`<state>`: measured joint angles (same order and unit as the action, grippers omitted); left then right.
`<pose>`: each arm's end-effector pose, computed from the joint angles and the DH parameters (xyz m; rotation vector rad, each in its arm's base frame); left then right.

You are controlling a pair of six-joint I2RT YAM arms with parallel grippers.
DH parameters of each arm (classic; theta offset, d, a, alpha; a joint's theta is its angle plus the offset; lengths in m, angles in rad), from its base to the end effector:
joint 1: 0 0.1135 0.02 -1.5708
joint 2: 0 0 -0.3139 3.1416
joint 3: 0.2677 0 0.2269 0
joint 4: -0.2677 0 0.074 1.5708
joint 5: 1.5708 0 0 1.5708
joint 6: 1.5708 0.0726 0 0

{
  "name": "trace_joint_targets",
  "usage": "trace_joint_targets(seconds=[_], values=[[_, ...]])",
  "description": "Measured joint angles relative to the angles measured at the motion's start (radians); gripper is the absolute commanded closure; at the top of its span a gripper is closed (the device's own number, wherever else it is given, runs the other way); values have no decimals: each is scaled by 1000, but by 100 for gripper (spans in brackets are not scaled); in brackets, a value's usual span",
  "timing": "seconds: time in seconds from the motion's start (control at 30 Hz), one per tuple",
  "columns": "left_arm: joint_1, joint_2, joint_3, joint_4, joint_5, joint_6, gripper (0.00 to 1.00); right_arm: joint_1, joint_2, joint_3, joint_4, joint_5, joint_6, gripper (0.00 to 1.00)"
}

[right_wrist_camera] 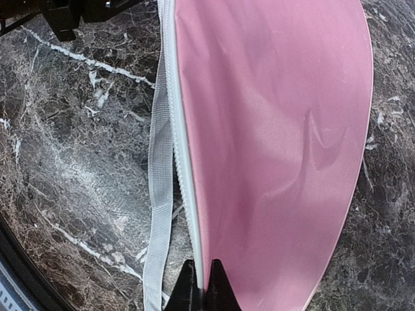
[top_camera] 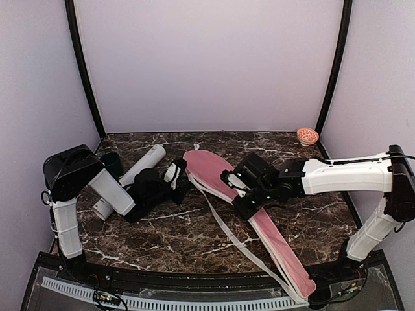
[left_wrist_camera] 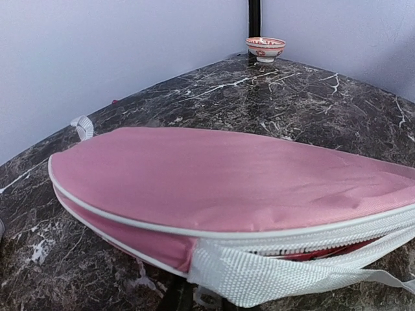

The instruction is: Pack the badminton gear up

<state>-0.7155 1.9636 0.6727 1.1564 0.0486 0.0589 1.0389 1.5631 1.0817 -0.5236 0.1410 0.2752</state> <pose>0.3022 -0.2673 0.1901 0.6886 1.5910 -0.5282 0.1698 0.2685 0.2561 -0.9166 2.4253 0.3153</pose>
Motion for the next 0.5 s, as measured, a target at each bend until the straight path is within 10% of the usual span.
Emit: trace_joint_targets(seconds=[0.5], values=[[-11,0,-36,-5,22,25,100,1,0,-3,3,11,60,100]])
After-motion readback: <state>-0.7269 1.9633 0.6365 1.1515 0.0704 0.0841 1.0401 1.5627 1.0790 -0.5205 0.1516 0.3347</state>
